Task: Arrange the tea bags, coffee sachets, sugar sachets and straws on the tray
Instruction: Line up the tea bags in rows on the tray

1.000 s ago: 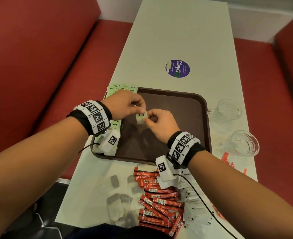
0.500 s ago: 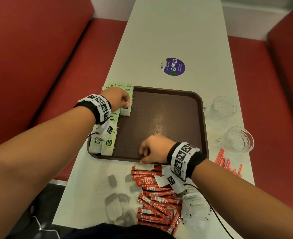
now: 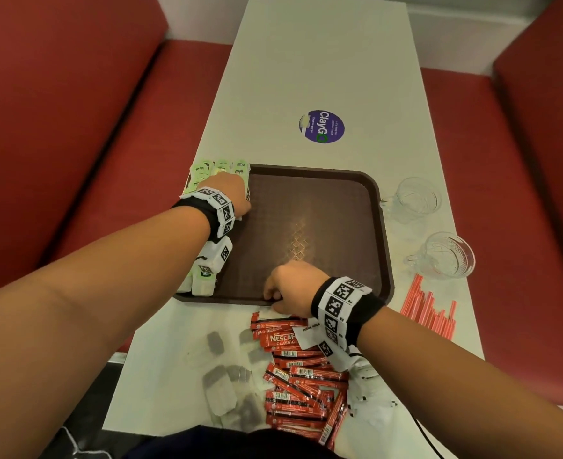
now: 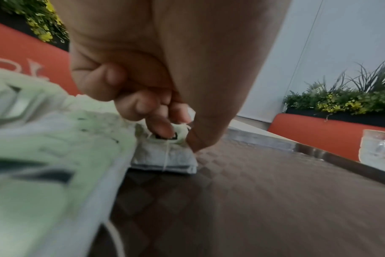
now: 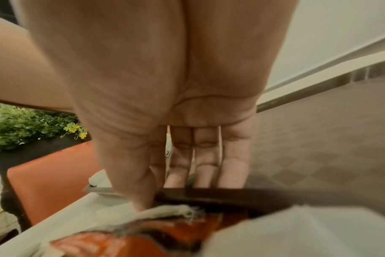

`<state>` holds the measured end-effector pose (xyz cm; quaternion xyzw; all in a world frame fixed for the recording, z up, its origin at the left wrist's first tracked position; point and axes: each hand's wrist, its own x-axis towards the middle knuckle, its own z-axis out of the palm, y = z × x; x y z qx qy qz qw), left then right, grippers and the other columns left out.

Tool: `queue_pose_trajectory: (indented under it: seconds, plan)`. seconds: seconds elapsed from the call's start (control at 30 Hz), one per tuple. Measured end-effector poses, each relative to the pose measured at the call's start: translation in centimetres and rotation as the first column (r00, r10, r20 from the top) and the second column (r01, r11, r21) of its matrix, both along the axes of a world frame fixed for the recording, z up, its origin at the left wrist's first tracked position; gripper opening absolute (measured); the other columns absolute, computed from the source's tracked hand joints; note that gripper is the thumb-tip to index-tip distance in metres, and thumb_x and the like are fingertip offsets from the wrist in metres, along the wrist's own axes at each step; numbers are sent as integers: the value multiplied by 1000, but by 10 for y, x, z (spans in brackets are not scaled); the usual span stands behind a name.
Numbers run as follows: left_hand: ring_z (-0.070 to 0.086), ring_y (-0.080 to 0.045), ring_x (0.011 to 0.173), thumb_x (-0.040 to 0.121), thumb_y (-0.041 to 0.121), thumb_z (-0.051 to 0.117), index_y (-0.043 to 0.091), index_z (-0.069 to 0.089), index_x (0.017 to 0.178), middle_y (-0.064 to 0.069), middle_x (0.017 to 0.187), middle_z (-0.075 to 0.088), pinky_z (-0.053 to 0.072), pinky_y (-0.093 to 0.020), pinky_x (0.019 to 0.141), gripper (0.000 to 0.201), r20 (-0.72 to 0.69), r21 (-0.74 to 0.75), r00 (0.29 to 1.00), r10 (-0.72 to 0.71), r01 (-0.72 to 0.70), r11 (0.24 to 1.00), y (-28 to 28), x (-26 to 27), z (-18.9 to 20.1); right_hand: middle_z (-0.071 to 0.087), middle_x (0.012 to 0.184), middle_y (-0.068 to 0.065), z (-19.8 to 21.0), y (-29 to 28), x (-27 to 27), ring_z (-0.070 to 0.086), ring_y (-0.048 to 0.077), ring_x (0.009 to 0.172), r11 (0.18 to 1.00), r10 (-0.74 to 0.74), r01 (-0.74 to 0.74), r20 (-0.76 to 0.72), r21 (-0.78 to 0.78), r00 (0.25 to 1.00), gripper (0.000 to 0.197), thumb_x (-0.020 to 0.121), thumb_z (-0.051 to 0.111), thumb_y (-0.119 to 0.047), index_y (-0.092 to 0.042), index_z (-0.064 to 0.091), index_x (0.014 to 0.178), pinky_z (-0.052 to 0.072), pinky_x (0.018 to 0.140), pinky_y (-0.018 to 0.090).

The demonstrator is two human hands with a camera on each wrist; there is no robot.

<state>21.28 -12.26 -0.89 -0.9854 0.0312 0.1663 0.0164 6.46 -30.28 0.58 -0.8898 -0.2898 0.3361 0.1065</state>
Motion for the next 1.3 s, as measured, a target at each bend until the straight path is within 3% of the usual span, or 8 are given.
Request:
queue_pose_trajectory:
  seconds: [0.17,0.37,0.57,0.67,0.77,1.0,1.17,1.3]
  plan:
    - [59,-26,87,90,51,56,20,58,103,-3,94,63,47,-34,72,34,72,-150,997,0,10,989,10,-19,21,71,104,-4,-3,0,-4,65,21,95,999,-32,33,23,-25,999,26,87,67,-30,-25,71,112,56,84,36]
    - [56,-2,70,91,47,62,30,60,87,14,79,64,43,-26,64,18,162,-461,983,-84,150,875,30,-110,57,63,111,1,3,12,-32,59,24,103,997,24,-36,183,63,983,38,88,64,-44,-21,64,118,52,85,39]
    - [56,-2,80,89,40,68,30,69,94,15,92,64,43,-25,73,11,-79,-349,965,-249,208,914,58,-201,35,62,115,3,8,34,-75,54,26,110,959,273,-282,166,37,948,36,89,64,-46,-24,66,117,49,89,42]
    - [58,-11,99,86,46,69,29,64,110,11,108,59,46,-27,84,29,-160,-234,956,-246,205,950,70,-230,13,62,114,3,7,46,-91,56,27,108,940,324,-336,162,54,932,35,89,65,-42,-24,65,118,50,87,42]
    - [57,-13,103,82,49,72,29,60,117,10,114,53,47,-29,86,43,-169,-192,962,-216,183,964,75,-246,1,56,120,2,6,59,-101,51,26,112,900,424,-435,154,40,892,41,87,68,-37,-29,62,127,46,83,38]
    - [59,-18,95,85,40,70,27,64,99,7,103,55,49,-33,82,20,-191,-218,964,-185,142,966,76,-253,-5,55,131,4,-2,72,-110,47,26,120,830,557,-553,139,-72,819,59,78,78,-46,-35,60,132,48,93,44]
    - [58,-18,91,87,41,67,27,65,93,4,98,59,49,-36,82,16,-191,-235,966,-176,129,963,77,-253,-1,59,122,3,-4,68,-108,51,25,113,841,539,-536,205,-74,817,42,87,68,-40,-31,62,128,49,87,44]
    - [57,-10,78,85,45,69,32,59,79,11,88,65,46,-29,70,17,-140,-292,985,-97,53,955,78,-250,4,64,102,2,-5,63,-105,59,27,94,864,498,-500,250,-60,831,26,85,60,-31,-26,68,109,51,78,41]
